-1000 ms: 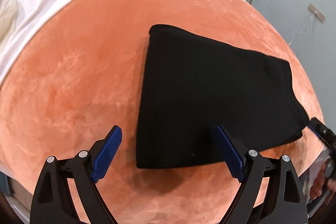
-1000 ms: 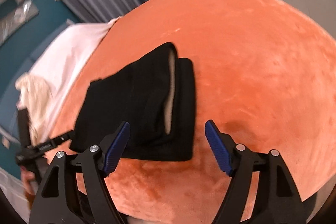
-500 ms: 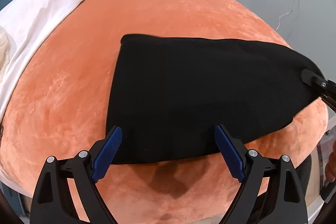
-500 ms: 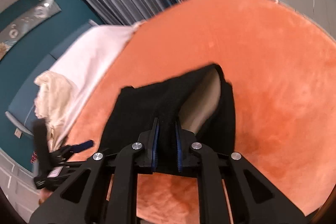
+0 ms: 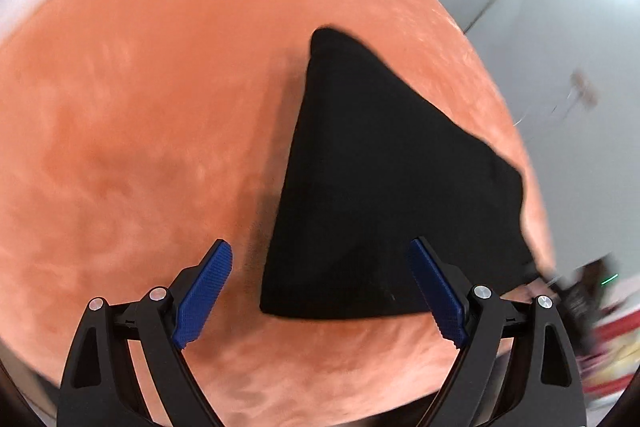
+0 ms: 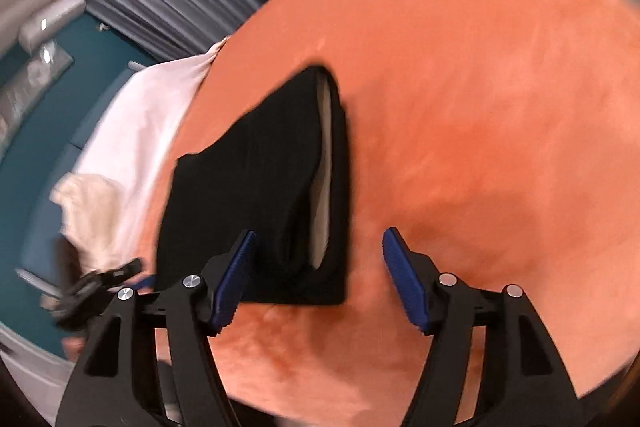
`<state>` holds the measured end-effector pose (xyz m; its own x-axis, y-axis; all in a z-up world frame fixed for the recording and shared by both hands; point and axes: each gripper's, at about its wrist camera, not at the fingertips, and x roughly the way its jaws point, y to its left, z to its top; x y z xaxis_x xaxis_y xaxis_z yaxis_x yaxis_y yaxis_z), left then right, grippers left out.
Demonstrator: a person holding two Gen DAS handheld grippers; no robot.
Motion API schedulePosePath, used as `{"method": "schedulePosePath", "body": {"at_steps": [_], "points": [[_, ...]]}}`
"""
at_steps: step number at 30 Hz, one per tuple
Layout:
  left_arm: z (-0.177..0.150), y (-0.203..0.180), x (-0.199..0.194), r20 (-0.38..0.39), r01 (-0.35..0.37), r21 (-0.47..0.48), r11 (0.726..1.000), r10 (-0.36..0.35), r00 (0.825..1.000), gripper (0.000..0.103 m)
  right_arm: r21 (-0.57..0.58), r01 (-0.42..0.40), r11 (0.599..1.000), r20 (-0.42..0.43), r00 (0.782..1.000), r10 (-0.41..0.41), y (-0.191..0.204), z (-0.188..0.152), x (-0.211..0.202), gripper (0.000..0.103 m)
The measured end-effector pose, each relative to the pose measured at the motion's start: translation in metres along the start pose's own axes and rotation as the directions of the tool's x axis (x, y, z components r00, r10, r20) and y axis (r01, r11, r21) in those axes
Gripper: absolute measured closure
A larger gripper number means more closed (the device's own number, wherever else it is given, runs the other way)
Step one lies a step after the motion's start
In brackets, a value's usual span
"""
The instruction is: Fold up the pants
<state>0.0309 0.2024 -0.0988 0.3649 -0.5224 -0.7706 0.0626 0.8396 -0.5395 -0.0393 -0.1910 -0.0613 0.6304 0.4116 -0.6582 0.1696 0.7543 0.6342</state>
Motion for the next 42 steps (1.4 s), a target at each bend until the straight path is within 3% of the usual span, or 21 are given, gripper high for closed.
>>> {"method": "schedulePosePath", "body": {"at_steps": [3, 6, 8, 9, 11, 13, 14, 17, 19, 21, 23, 25, 28, 30, 31, 32, 33, 36, 39, 41, 42], "points": [[0.007, 0.021, 0.025, -0.090, 0.118, -0.133, 0.984, -0.131, 0.987, 0.015, 0.073, -0.077, 0.994, -0.037, 0.996, 0.080, -0.009, -0.005, 0.019, 0.040], [0.012, 0.012, 0.031, -0.091, 0.176, -0.112, 0.978, -0.187, 0.978, 0.011, 0.060, -0.096, 0.994, -0.051, 0.994, 0.099, -0.001, -0.005, 0.026, 0.039], [0.016, 0.005, 0.044, -0.119, 0.225, -0.114, 0.968, -0.238, 0.964, 0.012, 0.062, -0.086, 0.994, -0.054, 0.995, 0.089, 0.001, -0.006, 0.032, 0.048], [0.017, 0.003, 0.047, -0.119, 0.219, -0.112, 0.969, -0.232, 0.965, 0.020, 0.063, -0.080, 0.995, -0.053, 0.995, 0.083, 0.002, -0.005, 0.037, 0.058], [0.022, -0.003, 0.045, -0.108, 0.149, -0.078, 0.986, -0.157, 0.982, 0.057, 0.074, -0.087, 0.993, -0.044, 0.995, 0.090, 0.010, -0.001, 0.038, 0.069], [0.026, -0.007, 0.027, -0.086, 0.196, -0.055, 0.979, -0.201, 0.976, 0.070, 0.002, -0.077, 0.997, -0.020, 0.997, 0.077, 0.032, 0.003, 0.025, 0.073], [0.026, -0.011, 0.010, -0.059, 0.229, -0.033, 0.973, -0.231, 0.971, 0.072, -0.036, -0.094, 0.995, -0.008, 0.996, 0.094, 0.045, 0.004, 0.017, 0.074], [0.018, -0.016, -0.038, 0.023, 0.209, 0.037, 0.977, -0.210, 0.977, 0.070, -0.130, -0.174, 0.976, 0.004, 0.984, 0.176, 0.084, 0.003, -0.002, 0.074], [0.004, -0.003, -0.051, 0.037, 0.175, 0.026, 0.984, -0.176, 0.984, 0.059, -0.158, -0.184, 0.970, -0.017, 0.983, 0.184, 0.090, -0.003, -0.004, 0.071], [-0.011, 0.014, -0.035, -0.024, 0.157, -0.009, 0.988, -0.157, 0.987, 0.051, -0.137, -0.125, 0.983, -0.070, 0.991, 0.116, 0.070, -0.018, 0.018, 0.068], [-0.030, 0.033, -0.007, -0.111, 0.078, -0.050, 0.996, -0.083, 0.990, 0.046, -0.069, -0.037, 0.997, -0.120, 0.992, 0.029, 0.038, -0.039, 0.043, 0.060], [-0.038, 0.041, -0.023, -0.036, 0.151, -0.087, 0.985, -0.155, 0.987, 0.046, -0.005, -0.109, 0.994, -0.072, 0.992, 0.108, 0.026, -0.046, 0.030, 0.059], [-0.029, 0.026, -0.070, 0.096, 0.127, -0.047, 0.991, -0.122, 0.988, 0.049, -0.046, 0.006, 0.999, 0.018, 1.000, -0.006, 0.040, -0.041, -0.004, 0.057], [-0.019, 0.007, -0.095, 0.173, 0.106, 0.013, 0.994, -0.107, 0.979, 0.039, -0.136, 0.129, 0.982, 0.160, 0.981, -0.106, 0.065, -0.033, -0.033, 0.057], [-0.015, -0.004, -0.105, 0.210, 0.098, 0.044, 0.994, -0.105, 0.972, 0.036, -0.188, 0.166, 0.968, 0.232, 0.965, -0.121, 0.084, -0.027, -0.044, 0.063], [-0.008, -0.020, -0.111, 0.244, 0.094, 0.086, 0.992, -0.112, 0.963, 0.027, -0.218, 0.163, 0.962, 0.248, 0.963, -0.107, 0.098, -0.021, -0.044, 0.065], [0.000, -0.034, -0.108, 0.255, 0.084, 0.119, 0.989, -0.112, 0.960, 0.018, -0.251, 0.143, 0.957, 0.243, 0.967, -0.080, 0.113, -0.014, -0.039, 0.065], [0.027, -0.053, -0.062, 0.193, 0.026, 0.140, 0.990, -0.053, 0.980, 0.018, -0.315, 0.039, 0.948, 0.117, 0.993, -0.002, 0.150, 0.006, 0.012, 0.071], [0.054, -0.034, 0.007, 0.075, -0.014, 0.063, 0.998, 0.009, 0.997, 0.021, -0.305, 0.049, 0.951, -0.002, 0.999, -0.053, 0.149, 0.019, 0.079, 0.072], [0.058, -0.023, 0.023, 0.105, -0.067, 0.062, 0.996, 0.060, 0.993, 0.020, -0.316, 0.162, 0.935, 0.006, 0.986, -0.169, 0.131, 0.028, 0.110, 0.102], [0.059, -0.026, 0.023, 0.121, -0.067, 0.086, 0.994, 0.056, 0.991, 0.020, -0.274, 0.189, 0.943, 0.021, 0.981, -0.191, 0.115, 0.035, 0.119, 0.103]]}}
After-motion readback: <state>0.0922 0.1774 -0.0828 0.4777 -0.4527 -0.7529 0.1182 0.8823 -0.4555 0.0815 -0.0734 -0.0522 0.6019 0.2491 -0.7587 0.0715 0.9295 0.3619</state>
